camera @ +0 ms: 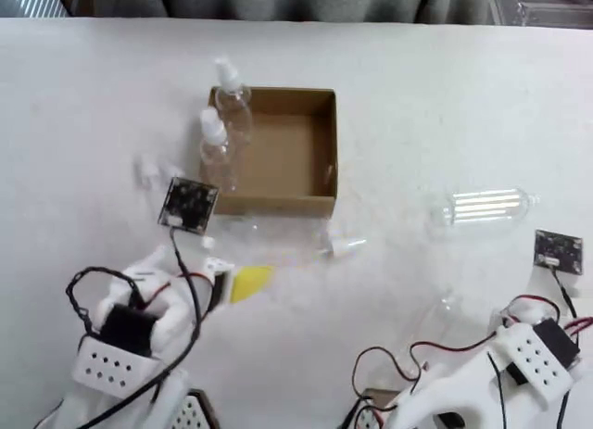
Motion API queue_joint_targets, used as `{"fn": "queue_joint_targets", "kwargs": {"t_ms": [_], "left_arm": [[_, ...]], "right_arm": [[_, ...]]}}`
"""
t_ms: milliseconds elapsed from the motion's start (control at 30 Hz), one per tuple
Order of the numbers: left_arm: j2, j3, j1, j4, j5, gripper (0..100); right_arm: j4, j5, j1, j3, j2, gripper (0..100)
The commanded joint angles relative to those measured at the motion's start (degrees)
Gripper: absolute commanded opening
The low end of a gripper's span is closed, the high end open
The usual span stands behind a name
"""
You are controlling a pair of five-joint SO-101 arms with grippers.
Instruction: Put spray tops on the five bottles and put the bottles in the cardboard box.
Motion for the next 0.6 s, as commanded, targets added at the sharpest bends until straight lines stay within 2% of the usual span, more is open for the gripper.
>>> {"fn": "queue_joint_targets", "kwargs": {"t_ms": [0, 133, 200, 367, 433, 567], "left_arm": [[-3.91, 4.31, -5.41, -2.46, -4.84, 37], [-4.26, 10.64, -11.12, -9.23, -6.42, 37], [-4.35, 10.64, -12.44, -9.14, -6.42, 36], [-4.26, 10.11, -12.44, -8.97, -6.51, 24], [-4.26, 10.11, -12.44, -8.97, -7.03, 23], [-4.26, 10.29, -12.44, -8.97, -8.97, 24]], "right_arm": [[4.44, 0.44, -4.26, -2.73, -0.4, 1.5], [8.31, 0.44, -8.75, -2.46, -0.31, 1.5], [9.36, 0.18, -11.65, -1.23, -0.31, 1.5], [9.01, -0.09, -19.56, 2.29, -0.84, 1.5], [9.01, -0.53, -22.11, 2.37, -0.57, 1.5], [7.52, -5.98, -27.91, 2.2, -0.75, 1.5]]}}
